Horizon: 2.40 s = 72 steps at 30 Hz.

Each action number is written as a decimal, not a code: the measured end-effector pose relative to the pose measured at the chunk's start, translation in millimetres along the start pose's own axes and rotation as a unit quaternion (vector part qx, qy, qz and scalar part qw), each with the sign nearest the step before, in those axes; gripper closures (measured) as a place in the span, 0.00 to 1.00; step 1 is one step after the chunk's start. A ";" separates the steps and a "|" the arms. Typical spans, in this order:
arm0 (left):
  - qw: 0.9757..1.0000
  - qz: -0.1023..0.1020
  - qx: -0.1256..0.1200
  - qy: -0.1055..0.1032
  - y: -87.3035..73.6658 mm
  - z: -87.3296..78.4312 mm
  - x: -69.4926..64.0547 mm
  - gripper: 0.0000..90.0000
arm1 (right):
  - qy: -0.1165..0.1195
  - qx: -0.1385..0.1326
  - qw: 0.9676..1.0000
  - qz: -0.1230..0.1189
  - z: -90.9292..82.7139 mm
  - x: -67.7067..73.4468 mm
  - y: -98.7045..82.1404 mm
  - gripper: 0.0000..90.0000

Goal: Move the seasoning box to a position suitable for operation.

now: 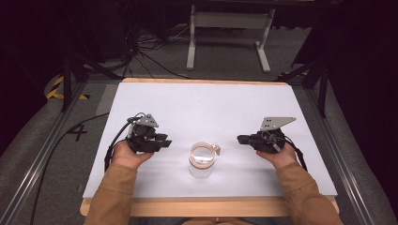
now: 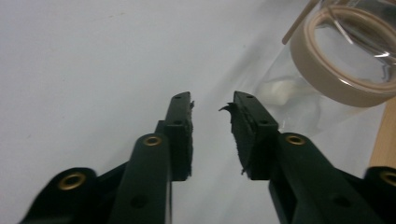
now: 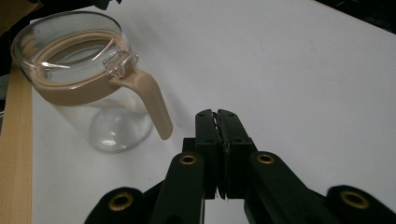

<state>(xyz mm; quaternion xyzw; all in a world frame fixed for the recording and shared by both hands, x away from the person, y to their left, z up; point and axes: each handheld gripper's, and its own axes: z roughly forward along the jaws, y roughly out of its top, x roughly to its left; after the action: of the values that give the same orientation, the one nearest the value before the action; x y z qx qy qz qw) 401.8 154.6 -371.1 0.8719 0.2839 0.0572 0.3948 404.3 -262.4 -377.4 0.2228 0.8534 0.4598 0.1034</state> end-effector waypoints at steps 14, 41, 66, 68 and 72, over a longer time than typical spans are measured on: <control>1.000 0.012 -0.015 0.007 1.2 -1.1 -4.3 0.95 | 0.030 0.007 0.999 -0.022 5.2 9.6 2.4 0.98; 1.000 0.007 -0.018 0.013 -4.6 -2.4 -6.9 0.90 | 0.084 0.078 0.992 -0.053 57.3 35.2 1.4 0.99; 1.000 0.002 0.000 0.016 -13.3 -0.2 -11.1 0.89 | 0.028 0.034 0.998 -0.044 62.9 28.1 6.2 1.00; 1.000 0.002 0.001 0.016 -13.4 2.2 -12.4 0.89 | 0.023 0.032 0.998 -0.041 64.0 26.9 6.6 1.00; 1.000 0.008 0.009 0.014 -12.5 5.0 -14.0 0.89 | 0.016 0.030 0.999 -0.041 65.9 26.1 7.0 1.00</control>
<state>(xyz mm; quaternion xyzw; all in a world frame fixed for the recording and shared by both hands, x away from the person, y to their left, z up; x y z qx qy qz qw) 386.1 150.3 -381.8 0.8769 0.2829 0.0697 0.3822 408.5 -197.9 -407.4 0.1834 0.8765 0.4333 0.1014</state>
